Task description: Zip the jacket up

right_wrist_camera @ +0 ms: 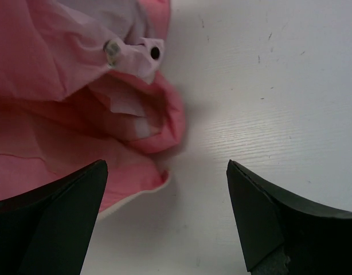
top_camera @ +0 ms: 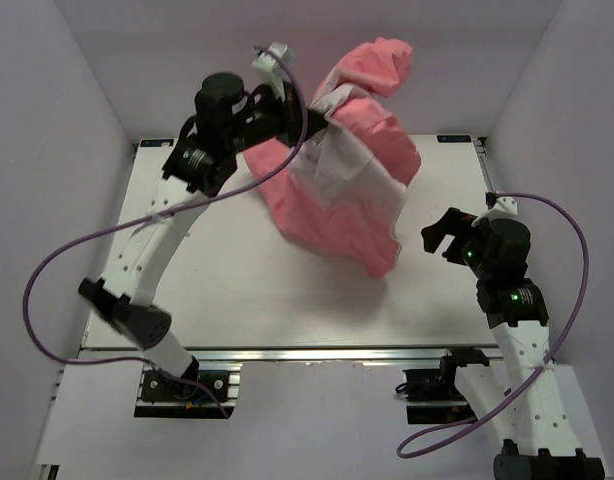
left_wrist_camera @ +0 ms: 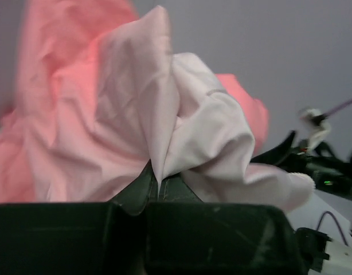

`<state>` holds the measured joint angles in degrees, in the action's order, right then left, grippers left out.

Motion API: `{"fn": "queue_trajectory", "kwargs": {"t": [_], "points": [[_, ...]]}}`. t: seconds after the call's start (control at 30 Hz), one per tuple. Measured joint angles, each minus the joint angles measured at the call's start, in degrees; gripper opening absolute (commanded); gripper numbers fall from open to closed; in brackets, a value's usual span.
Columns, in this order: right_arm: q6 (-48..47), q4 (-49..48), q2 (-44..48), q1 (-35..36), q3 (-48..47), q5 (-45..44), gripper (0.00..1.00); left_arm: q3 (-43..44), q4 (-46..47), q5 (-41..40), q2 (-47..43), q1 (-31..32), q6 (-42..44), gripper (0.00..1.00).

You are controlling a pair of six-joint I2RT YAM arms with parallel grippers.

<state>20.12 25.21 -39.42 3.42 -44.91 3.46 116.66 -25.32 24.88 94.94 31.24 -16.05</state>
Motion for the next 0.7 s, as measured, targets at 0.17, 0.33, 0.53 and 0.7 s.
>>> {"fn": "queue_trajectory", "kwargs": {"t": [0.17, 0.33, 0.53, 0.7], "points": [[0.0, 0.0, 1.4, 0.0, 0.0, -2.7, 0.89, -25.1, 1.0, -16.0, -13.7, -2.0, -0.7, 0.0], [-0.2, 0.1, 0.5, 0.0, 0.0, -2.4, 0.89, -42.5, -1.6, -23.9, -15.0, -10.0, -6.8, 0.22], [-2.6, -0.4, -3.6, 0.1, 0.0, 3.2, 0.89, -46.6, -11.9, -32.1, -5.1, -13.3, -11.7, 0.98], [-6.0, -2.1, -7.8, 6.8, 0.0, 4.1, 0.89, -45.4, -15.6, -34.2, -5.7, -12.8, -13.8, 0.98]]}}
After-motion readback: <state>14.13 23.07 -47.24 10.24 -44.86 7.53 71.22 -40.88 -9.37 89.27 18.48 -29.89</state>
